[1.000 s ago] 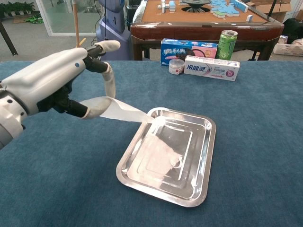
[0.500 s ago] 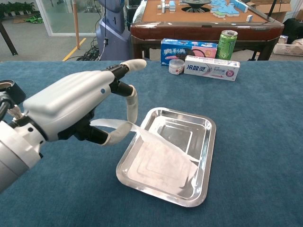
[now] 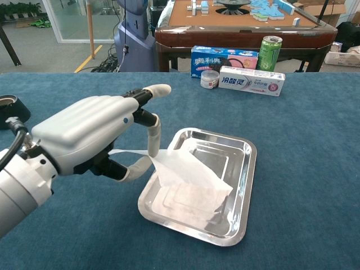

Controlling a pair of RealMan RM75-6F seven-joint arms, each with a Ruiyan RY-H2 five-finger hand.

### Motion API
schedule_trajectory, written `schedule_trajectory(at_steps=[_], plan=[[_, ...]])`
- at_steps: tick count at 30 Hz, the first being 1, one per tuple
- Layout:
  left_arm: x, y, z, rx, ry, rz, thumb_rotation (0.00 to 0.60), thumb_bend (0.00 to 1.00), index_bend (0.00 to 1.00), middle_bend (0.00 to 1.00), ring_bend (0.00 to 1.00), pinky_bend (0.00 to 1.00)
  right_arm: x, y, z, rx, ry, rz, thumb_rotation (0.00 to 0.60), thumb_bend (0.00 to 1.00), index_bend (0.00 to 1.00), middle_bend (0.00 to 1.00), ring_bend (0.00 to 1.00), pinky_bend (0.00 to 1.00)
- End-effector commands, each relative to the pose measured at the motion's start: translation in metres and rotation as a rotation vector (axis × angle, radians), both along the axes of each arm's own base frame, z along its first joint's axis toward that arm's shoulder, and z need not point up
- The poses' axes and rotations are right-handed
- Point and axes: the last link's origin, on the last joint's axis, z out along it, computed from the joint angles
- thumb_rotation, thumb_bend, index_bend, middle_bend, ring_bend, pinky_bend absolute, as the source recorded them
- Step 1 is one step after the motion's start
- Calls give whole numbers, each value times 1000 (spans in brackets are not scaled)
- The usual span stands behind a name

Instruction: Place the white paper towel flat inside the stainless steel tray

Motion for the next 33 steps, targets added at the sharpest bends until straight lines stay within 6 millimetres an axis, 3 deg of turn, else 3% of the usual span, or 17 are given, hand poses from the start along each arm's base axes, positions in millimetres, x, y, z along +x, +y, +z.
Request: schedule_trajectory(at_steps=[1,15,19,26,33], plan=[[0,-1,0,-18,32,12,600,452,592,17,0,164,-1,0,0,-2,3,-4,600,106,273,324,252,407],[6,-1,-9,-81,86,-15,600,438,570,17,0,164,-7,-2,3,-10,3,-29,600,106,273,324,252,407],[8,-2,-11,-89,81,-26,600,369,525,17,0,164,-8,-3,3,-10,5,-31,600,106,273,324,252,407],[13,-5,-16,-94,79,-49,600,258,353,17,0,164,-8,-3,3,-10,2,-32,600,106,273,324,252,407],[17,-8,-19,-106,73,-58,600,179,316,17,0,164,-8,-3,3,-9,-4,-33,600,106,273,324,252,407]])
